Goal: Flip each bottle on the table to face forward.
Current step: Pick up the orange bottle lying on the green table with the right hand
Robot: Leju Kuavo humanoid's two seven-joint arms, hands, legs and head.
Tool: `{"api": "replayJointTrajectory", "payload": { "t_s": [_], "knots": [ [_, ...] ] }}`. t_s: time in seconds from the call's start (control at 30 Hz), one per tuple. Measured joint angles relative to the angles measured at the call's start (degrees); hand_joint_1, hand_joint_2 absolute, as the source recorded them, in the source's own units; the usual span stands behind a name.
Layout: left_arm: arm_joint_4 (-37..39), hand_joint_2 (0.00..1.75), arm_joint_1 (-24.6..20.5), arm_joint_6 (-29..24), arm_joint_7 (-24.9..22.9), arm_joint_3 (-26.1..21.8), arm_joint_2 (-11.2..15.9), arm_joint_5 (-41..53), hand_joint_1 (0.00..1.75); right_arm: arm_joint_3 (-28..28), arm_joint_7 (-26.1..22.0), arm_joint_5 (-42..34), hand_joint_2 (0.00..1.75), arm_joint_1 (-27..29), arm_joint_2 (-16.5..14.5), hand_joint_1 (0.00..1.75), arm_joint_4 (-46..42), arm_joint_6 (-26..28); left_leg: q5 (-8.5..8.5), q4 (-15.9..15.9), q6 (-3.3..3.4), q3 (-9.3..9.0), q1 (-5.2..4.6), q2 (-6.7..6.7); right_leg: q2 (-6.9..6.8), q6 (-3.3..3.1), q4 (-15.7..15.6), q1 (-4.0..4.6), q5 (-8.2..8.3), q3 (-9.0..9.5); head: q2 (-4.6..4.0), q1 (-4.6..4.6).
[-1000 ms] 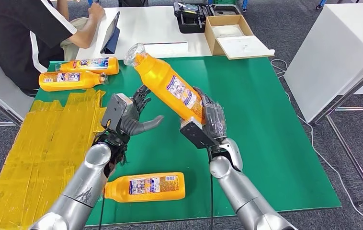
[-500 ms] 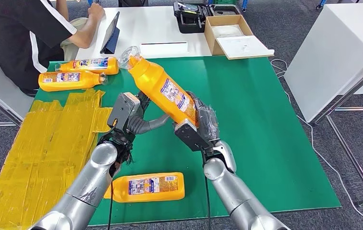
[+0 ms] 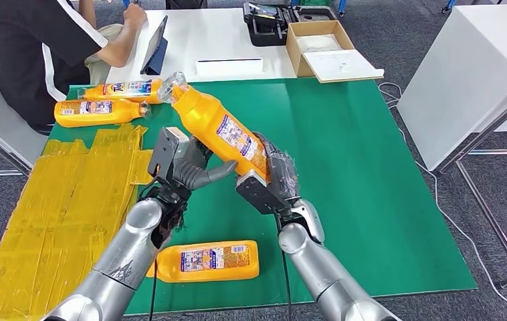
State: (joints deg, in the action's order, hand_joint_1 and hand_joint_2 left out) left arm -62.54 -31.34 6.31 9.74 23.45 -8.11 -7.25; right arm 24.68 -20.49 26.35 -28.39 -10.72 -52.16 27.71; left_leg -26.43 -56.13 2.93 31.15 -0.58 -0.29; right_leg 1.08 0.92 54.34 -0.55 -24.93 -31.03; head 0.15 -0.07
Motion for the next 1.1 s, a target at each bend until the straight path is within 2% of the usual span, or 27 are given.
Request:
{"api": "replayJointTrajectory", "payload": {
  "t_s": [0.5,0.77,1.1],
  "knots": [
    [0.05,1.75,0.99,5.80,-4.14,-0.12,-0.33,-11.16,0.00,0.98,-0.40,0.48,1.75,-0.93,-0.73,1.75,2.50,0.75,0.00,0.00,0.00,0.00,0.01,0.00,0.00,0.00,0.00,0.00,0.00,-0.01,0.00,-0.01],
    [0.18,1.75,1.06,4.82,-4.21,-0.24,-0.56,-14.05,0.00,1.15,0.72,1.88,1.75,-0.91,-1.07,1.75,2.58,0.70,0.00,0.00,0.00,-0.01,0.01,0.00,0.00,0.00,0.00,0.00,0.00,-0.01,0.00,-0.01],
    [0.20,1.75,0.77,3.06,-3.78,-2.74,-0.64,-17.96,0.00,2.51,1.82,3.91,1.75,-0.64,-1.22,1.75,2.89,0.12,0.00,0.00,0.00,-0.02,0.01,0.01,0.01,0.00,0.00,0.00,0.00,-0.01,0.00,-0.01]
  ]
}}
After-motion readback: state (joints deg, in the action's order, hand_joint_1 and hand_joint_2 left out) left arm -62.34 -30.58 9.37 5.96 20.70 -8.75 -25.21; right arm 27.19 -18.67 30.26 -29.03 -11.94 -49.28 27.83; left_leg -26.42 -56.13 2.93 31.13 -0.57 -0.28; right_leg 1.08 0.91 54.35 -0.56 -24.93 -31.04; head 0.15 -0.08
